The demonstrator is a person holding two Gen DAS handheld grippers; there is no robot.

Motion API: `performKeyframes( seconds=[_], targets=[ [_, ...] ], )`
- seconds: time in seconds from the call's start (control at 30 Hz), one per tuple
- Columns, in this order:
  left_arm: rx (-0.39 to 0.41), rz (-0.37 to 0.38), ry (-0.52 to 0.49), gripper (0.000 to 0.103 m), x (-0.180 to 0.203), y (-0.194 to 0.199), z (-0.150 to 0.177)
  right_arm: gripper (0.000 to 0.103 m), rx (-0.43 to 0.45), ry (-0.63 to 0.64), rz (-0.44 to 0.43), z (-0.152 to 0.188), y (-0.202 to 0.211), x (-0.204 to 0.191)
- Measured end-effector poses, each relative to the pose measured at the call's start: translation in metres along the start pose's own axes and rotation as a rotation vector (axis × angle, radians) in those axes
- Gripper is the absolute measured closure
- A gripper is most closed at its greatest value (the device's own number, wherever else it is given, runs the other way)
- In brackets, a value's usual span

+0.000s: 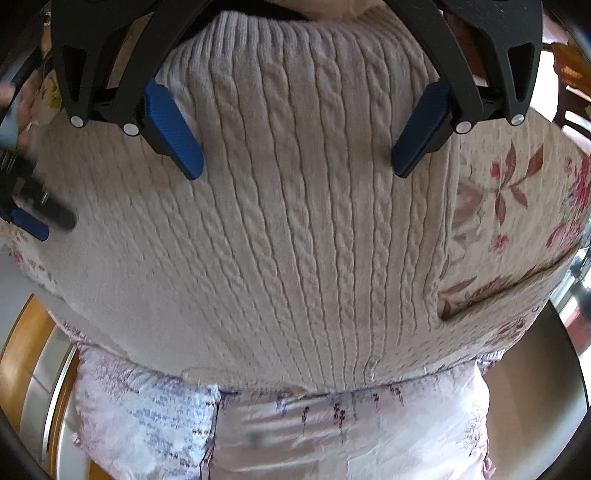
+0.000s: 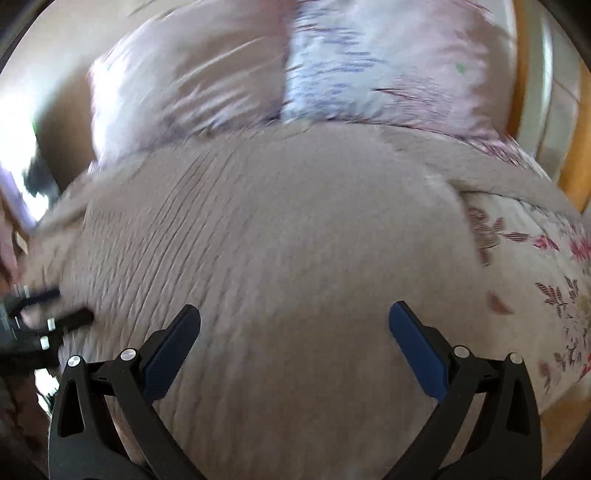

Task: Fold small clothes
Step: 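Reach the right tool to a sweater sleeve and grasp its cuff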

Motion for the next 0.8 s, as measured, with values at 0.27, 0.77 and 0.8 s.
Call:
performKeyframes(
  seconds=[0.27,0.77,0.8],
  targets=[
    [0.152,0.045,-0.012,0.002,-0.004,0.008,-0.04,0.021,0.129,-0.502,-0.022,-0.082,0.016,0.161],
    [0.159,0.138,-0.009,0.002,-0.002,-0.01,-0.086,0.058,0.051,-0.943,0.093,-0.074,-0.037,0.288],
    [0.153,0.139,-0.008,0.002,-0.002,-0.013,-0.086,0.06,0.058,-0.949,0.094,-0.073,-0.038,0.29]
  ],
)
Point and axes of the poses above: each gripper's, at about its wrist camera, not at the fingertips, and y roughly against the way its jaws point, x to its right, z to its underside, the point moved 2 cm from there along -y, roughly the way its jaws point, and after that the axes turned 2 degrees about -x, right-handed, at the moved point
